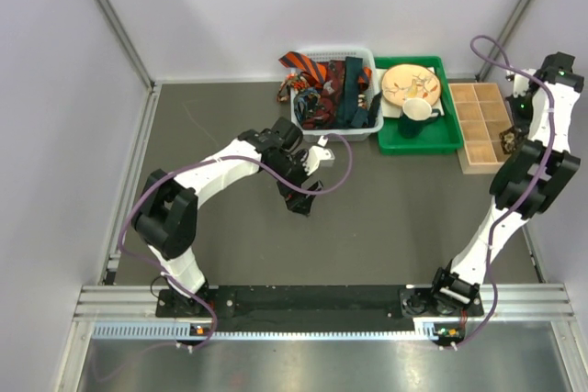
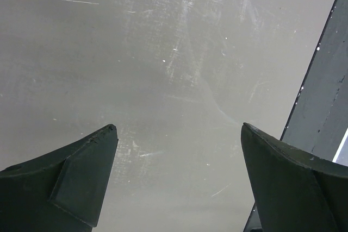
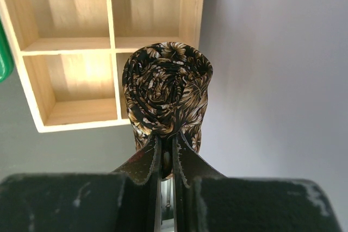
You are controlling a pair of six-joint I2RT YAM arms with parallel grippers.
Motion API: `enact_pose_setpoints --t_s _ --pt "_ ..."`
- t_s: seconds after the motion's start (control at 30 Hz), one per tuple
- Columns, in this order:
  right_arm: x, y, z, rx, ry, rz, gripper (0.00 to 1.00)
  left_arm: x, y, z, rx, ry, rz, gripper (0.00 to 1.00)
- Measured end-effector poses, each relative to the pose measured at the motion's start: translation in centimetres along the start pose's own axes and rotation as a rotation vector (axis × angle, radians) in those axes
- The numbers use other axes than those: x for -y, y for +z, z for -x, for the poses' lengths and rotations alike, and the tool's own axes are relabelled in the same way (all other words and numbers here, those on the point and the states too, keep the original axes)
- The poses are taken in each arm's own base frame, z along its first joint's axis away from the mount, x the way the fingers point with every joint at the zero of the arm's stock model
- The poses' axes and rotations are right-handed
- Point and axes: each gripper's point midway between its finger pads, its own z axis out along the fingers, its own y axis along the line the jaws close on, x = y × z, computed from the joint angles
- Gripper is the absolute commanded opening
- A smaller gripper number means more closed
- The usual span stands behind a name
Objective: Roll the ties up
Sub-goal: Place the tie in the storage box.
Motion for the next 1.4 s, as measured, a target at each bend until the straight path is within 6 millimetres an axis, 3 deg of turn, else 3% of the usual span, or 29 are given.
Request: enact_pose_setpoints --t_s 0.23,0.6,1.13,1.4 --pt "-0.7 3.3 -1.1 -0.065 -0.001 0.040 0.00 0.1 0.0 -0.2 0.005 -0.002 0.002 0.99" --pt "-1.1 5.7 -2.2 -0.125 0.000 0.056 0.00 0.2 0.2 -0.6 0.002 -0.013 0.000 0.99" --pt "-0.4 2.5 -1.1 -0.083 0.005 0.033 0.00 0.7 0.2 -0.9 0.015 -0.014 -0.010 0.99" --pt "-0.9 3.6 -1.5 -0.119 0.009 0.066 0.00 1.2 0.0 -1.5 0.021 -0.016 -0.010 0.99"
